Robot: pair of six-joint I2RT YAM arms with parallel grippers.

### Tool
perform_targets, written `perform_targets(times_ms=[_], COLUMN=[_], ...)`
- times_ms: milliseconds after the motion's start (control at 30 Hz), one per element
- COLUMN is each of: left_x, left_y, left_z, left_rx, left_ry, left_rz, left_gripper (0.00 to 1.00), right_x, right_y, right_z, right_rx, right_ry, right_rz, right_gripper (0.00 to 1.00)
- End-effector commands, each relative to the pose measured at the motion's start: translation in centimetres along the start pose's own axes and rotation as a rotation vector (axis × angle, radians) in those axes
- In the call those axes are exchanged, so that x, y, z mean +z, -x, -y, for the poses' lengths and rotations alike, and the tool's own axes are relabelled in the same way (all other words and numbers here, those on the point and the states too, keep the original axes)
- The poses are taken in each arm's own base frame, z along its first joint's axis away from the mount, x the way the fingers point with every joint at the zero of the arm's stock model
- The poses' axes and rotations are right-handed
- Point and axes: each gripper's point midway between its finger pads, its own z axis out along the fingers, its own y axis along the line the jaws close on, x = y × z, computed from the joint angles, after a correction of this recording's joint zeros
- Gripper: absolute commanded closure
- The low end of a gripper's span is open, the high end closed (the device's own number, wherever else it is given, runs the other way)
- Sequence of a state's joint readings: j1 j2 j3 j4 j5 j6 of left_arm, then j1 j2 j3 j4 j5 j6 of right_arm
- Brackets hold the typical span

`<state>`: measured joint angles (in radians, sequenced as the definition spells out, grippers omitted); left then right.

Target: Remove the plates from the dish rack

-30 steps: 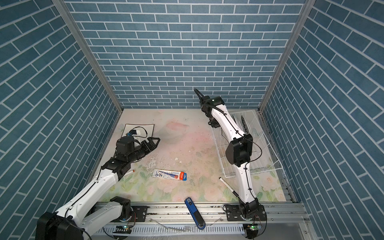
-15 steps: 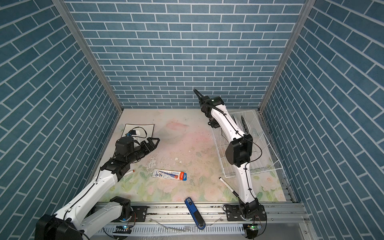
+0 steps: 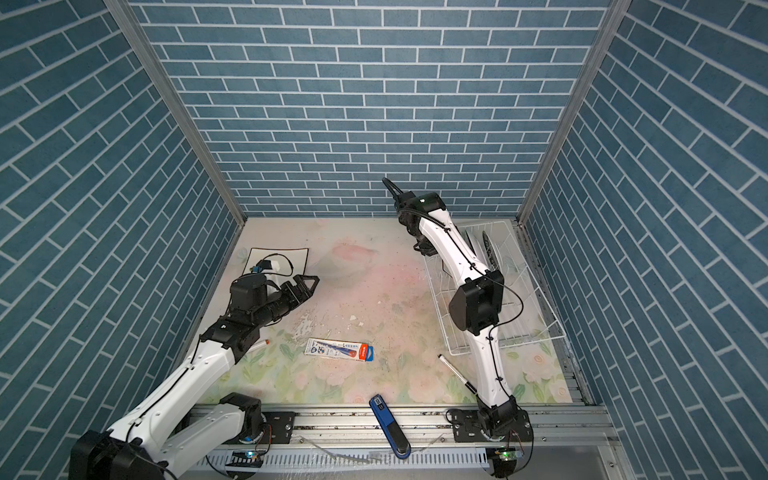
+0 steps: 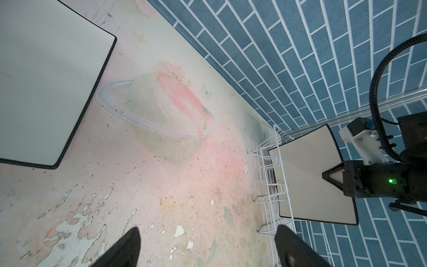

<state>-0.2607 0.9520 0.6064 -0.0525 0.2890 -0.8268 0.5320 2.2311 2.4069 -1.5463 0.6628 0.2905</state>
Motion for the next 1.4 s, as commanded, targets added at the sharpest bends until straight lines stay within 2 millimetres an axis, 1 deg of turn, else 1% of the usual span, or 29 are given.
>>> perform_targets(times_ms=[0, 267, 467, 733, 933, 1367], left_x=[-0.1, -0.1, -0.1, -0.2, -0.4, -0.8], left_y=[-0.2, -0.1, 0.1, 0.1, 0.2, 0.0], left_z=[-0.2, -0.1, 0.1, 0.1, 0.2, 0.1], left_rx=[0.008, 0.008, 0.004, -0.001, -0.005, -0.007], left_ry=[0.007, 0.007, 0.0, 0.002, -0.001, 0.001], left_rz=[0.002, 0.004, 0.008, 0.011, 0.018, 0.02], left_gripper=[0.07, 0.07, 0.07, 0.07, 0.07, 0.07], right_x=[-3.7, -5.1, -5.8, -7.2, -7.8, -9.0], right_y=[0.5, 0.8, 0.8, 0.7, 0.6, 0.2], right_z=[4.5, 4.9, 5.3, 5.6, 5.6, 6.2], right_rx=[0.074, 0.072, 0.073, 0.073, 0.073, 0.075], right_ry=[-0.09, -0.101, -0.11, -0.117, -0.105, -0.111], right_rz=[0.1, 0.136, 0.154, 0.188, 0.199, 0.224], right_gripper=[1.0, 1.0, 1.0, 1.0, 1.0, 1.0])
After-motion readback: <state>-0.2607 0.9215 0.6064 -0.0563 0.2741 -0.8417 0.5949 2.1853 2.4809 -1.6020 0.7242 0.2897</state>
